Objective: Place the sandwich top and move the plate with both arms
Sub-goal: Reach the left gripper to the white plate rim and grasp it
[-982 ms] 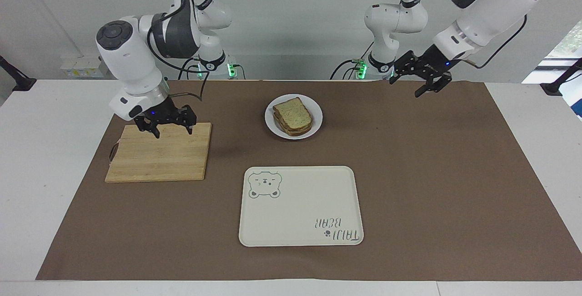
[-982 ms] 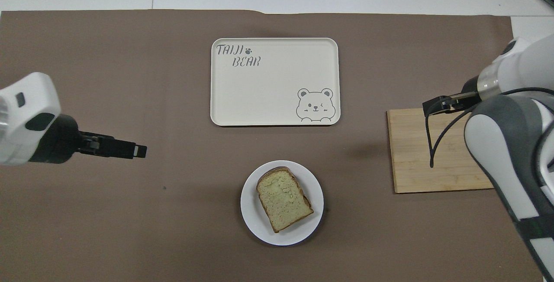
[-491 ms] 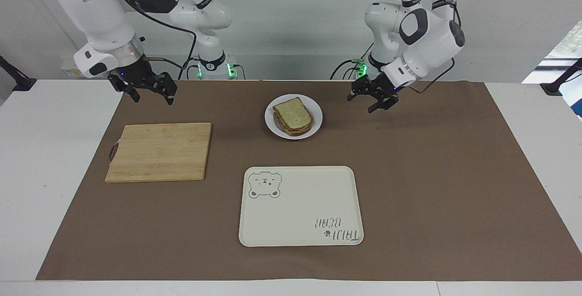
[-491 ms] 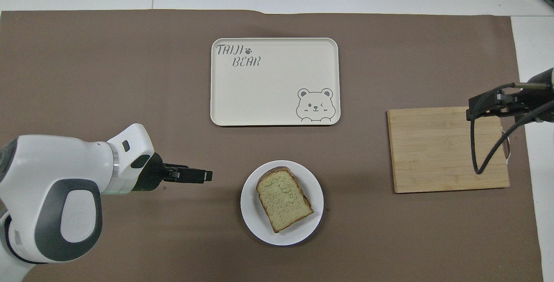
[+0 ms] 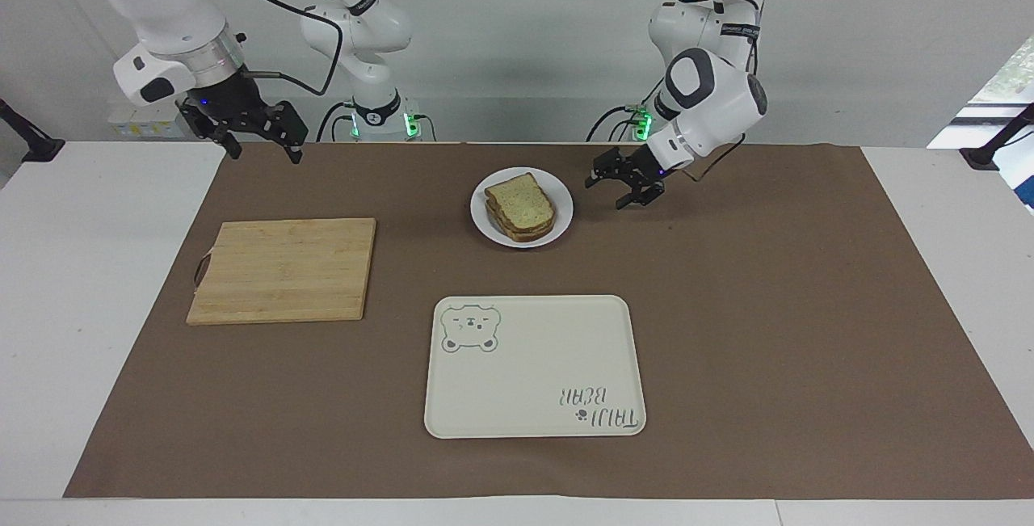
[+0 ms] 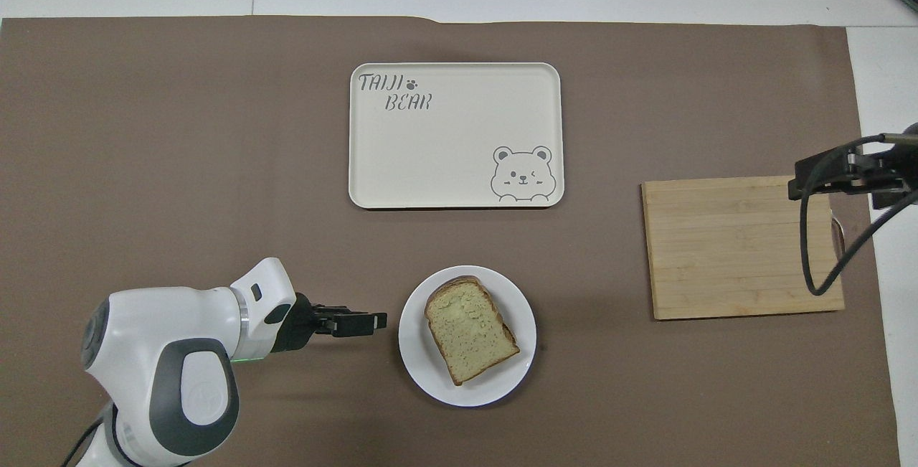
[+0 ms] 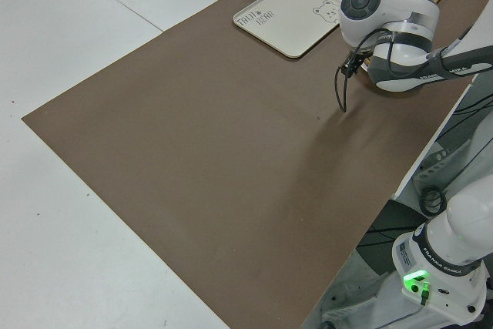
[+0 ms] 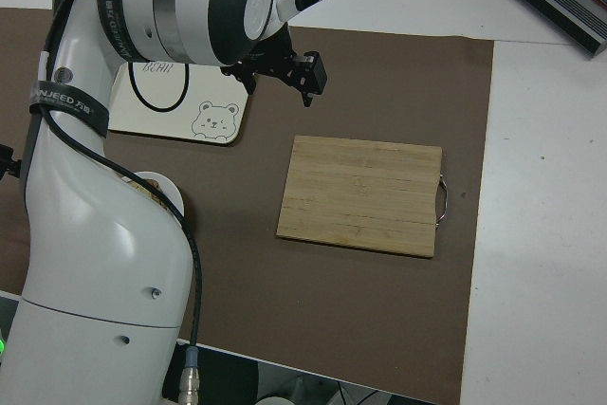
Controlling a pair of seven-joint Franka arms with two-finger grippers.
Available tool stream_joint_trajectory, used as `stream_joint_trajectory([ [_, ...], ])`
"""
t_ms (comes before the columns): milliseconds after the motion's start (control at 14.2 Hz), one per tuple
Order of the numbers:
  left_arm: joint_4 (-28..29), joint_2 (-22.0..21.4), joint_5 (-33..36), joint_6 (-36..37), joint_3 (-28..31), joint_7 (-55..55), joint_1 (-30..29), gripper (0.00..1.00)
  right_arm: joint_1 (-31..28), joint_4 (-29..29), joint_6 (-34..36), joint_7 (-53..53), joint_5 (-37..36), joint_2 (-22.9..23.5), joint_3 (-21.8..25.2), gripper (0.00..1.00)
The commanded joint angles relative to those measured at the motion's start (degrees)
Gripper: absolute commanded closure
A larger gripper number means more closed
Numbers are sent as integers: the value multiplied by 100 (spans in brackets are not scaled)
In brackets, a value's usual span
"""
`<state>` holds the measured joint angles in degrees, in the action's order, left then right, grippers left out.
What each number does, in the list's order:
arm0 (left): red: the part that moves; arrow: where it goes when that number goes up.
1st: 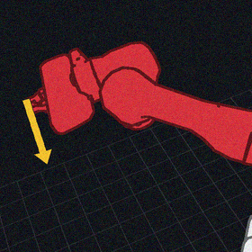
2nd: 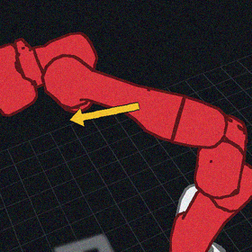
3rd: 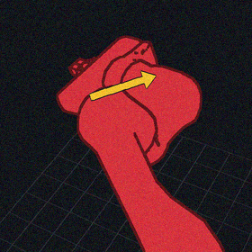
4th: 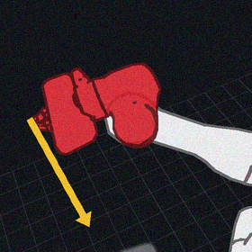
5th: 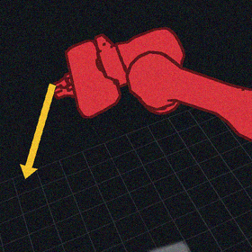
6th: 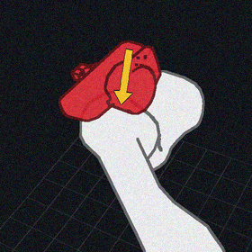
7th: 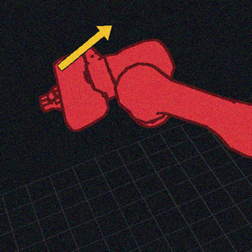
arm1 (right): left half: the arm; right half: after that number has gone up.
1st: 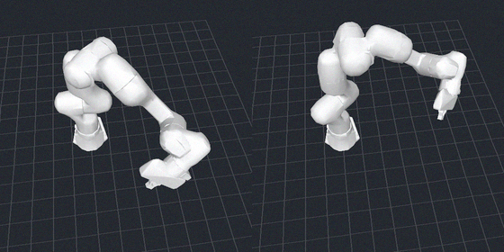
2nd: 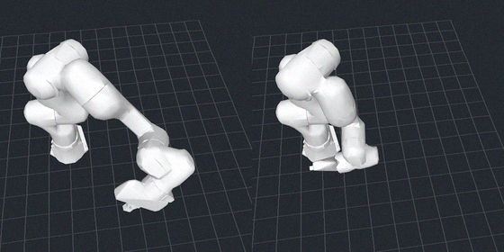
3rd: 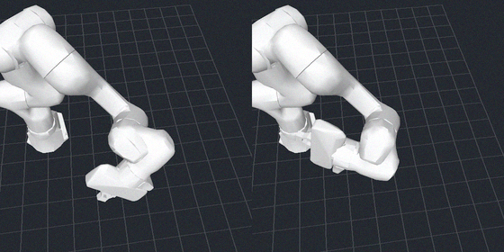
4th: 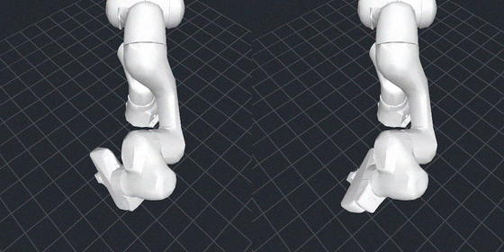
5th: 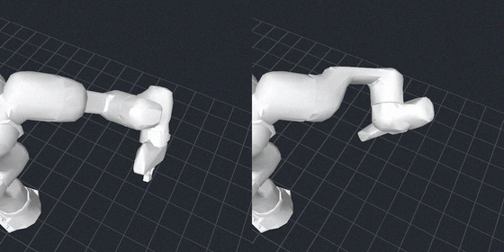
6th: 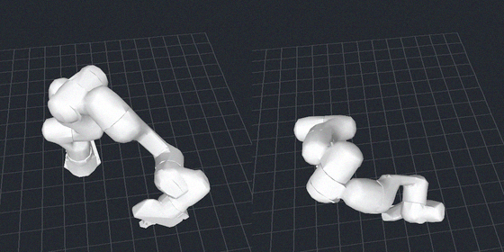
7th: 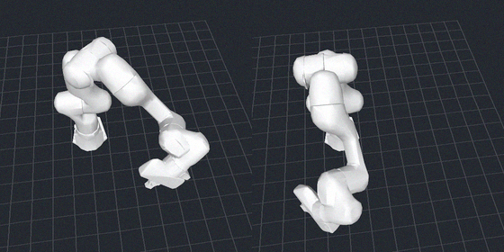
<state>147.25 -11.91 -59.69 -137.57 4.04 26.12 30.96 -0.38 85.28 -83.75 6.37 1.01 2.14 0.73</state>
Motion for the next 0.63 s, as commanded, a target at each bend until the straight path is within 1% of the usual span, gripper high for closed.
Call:
stream_joint_trajectory([
  [0, 330, 66, -953, -672, 88, 489, 629, 14, -67, 15, 52, 57, 119, -47, -20, 0],
  [70, 409, 66, -1218, -831, 88, 569, 752, 16, -58, 15, 52, 66, 119, -47, -20, 0],
  [140, 419, 119, -1464, -963, 88, 587, 919, 20, -67, 15, 52, 66, 119, -47, -20, 0],
  [211, 445, 136, -1719, -1112, 88, 596, 1060, 28, -58, 15, 52, 57, 110, -47, -20, 0],
  [281, 506, 171, -1939, -1244, 88, 596, 1174, 31, -58, 15, 52, 57, 119, -47, -20, 0],
  [561, 533, 373, -2230, -1298, 88, 596, 1254, 31, -58, 15, 51, 57, 119, -47, -20, 0],
])
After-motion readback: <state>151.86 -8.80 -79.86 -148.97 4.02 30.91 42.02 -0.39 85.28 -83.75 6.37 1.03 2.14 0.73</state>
